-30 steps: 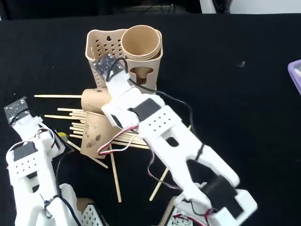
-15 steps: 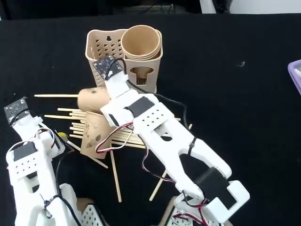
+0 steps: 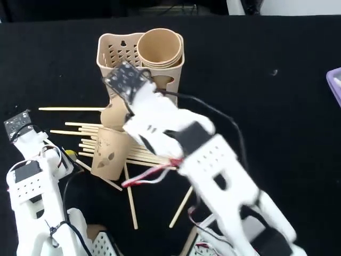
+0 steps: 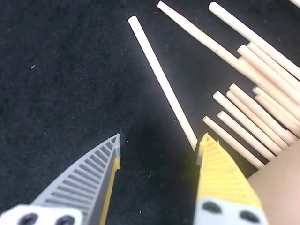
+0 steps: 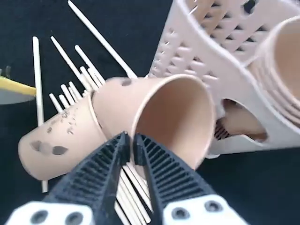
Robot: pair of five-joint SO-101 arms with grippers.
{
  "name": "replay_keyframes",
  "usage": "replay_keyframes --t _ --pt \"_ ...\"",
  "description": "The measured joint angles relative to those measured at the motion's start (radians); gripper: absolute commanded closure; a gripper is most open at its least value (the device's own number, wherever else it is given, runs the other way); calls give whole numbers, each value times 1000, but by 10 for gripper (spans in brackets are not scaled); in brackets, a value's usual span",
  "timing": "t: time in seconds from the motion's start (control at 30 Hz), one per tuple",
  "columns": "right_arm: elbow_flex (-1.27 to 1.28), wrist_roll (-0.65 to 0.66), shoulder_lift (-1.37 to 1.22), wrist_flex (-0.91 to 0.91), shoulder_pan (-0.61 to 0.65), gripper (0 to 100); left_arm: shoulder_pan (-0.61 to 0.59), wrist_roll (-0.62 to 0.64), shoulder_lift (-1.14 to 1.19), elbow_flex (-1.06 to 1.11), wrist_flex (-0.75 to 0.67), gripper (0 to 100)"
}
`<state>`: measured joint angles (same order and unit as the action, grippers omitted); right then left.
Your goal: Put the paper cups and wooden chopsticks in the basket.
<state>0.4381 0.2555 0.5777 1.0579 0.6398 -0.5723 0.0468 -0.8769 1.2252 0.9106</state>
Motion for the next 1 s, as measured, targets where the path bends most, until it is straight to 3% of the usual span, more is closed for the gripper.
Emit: replay_keyframes --t 0.2,0.4,0.63,1.0 --pt "-172 143 196 149 -9 988 0 0 0 0 0 733" --pt "-405 224 196 164 -135 988 0 0 0 0 0 733" --pt "-671 292 -92 144 -238 988 0 0 0 0 0 733" --pt "-1224 292 -486 207 -272 988 0 0 0 0 0 733"
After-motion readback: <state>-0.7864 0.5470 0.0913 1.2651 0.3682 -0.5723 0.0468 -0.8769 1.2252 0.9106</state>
